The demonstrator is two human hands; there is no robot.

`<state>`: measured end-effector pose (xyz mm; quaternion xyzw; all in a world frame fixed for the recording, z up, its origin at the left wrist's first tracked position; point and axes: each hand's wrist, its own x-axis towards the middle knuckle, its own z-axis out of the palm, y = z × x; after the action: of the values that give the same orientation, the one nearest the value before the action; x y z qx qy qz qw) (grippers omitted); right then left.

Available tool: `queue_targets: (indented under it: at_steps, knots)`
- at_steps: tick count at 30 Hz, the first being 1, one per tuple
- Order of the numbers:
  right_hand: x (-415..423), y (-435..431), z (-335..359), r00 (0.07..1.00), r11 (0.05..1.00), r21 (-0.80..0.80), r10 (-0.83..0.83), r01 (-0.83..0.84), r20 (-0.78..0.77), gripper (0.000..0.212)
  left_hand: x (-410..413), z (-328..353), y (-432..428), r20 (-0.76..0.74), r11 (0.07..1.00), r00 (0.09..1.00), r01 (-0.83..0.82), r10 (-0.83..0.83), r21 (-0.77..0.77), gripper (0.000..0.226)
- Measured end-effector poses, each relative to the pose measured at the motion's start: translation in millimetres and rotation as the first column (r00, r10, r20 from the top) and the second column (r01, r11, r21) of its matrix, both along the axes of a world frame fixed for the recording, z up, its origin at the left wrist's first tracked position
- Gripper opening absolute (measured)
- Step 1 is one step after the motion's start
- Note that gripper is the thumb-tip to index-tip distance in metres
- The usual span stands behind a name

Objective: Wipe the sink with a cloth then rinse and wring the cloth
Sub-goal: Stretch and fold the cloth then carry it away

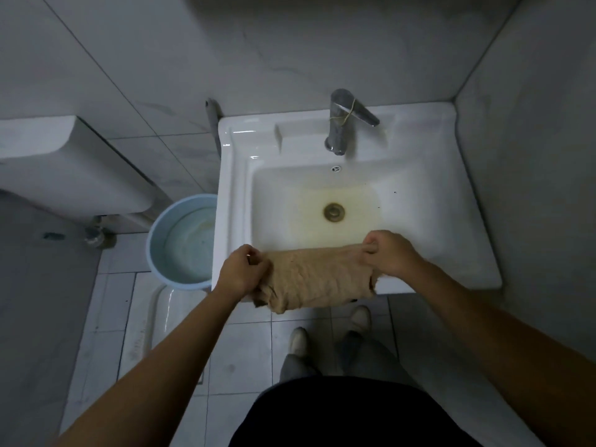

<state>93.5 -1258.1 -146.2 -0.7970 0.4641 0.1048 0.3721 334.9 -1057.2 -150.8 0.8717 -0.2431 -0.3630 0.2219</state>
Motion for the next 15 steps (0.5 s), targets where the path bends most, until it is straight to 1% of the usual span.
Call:
queue_targets:
  at_steps: [1,3,4,6,8,10,12,13,15]
  knots:
    - [0.2,7.6,-7.6,0.999,1.0,-0.025,0.011,-0.012,-0.051,0.024,-1.6,-7.7,3.7,0.136,0.994,0.985,0.1,-0.106,0.05,0.025]
    - [-0.5,19.6,-18.0,0.993,0.995,-0.098,0.004,-0.016,-0.122,0.032,-2.8,-20.0,13.4,0.34,0.957,0.894,0.271,-0.291,0.105,0.022]
    - [-1.5,24.9,-20.5,0.99,0.989,-0.148,-0.007,-0.014,-0.141,0.034,-2.8,-24.2,18.8,0.402,0.94,0.852,0.326,-0.336,0.097,0.022]
    - [-3.6,35.3,-22.1,0.986,0.973,-0.231,-0.052,0.014,-0.157,0.036,-3.5,-29.6,27.9,0.499,0.914,0.785,0.404,-0.368,0.039,0.025]
    - [-5.3,43.6,-20.7,0.981,0.961,-0.261,-0.128,0.088,-0.144,0.038,-6.5,-31.9,32.7,0.598,0.869,0.705,0.494,-0.381,-0.029,0.029]
    - [-5.3,49.5,-17.8,0.975,0.952,-0.258,-0.196,0.165,-0.1,0.035,-12.6,-33.3,37.3,0.641,0.79,0.641,0.606,-0.422,-0.087,0.032]
    - [-3.2,53.5,-15.5,0.971,0.946,-0.234,-0.237,0.226,-0.021,0.027,-19.3,-36.6,42.7,0.635,0.715,0.594,0.693,-0.494,-0.092,0.036]
    - [-2.1,55.7,-14.4,0.967,0.943,-0.218,-0.253,0.252,0.024,0.025,-21.1,-39.2,45.6,0.623,0.701,0.582,0.709,-0.523,-0.075,0.038]
    - [-0.4,59.8,-12.6,0.958,0.94,-0.189,-0.271,0.285,0.095,0.023,-21.0,-43.9,50.1,0.59,0.709,0.597,0.702,-0.544,-0.057,0.04]
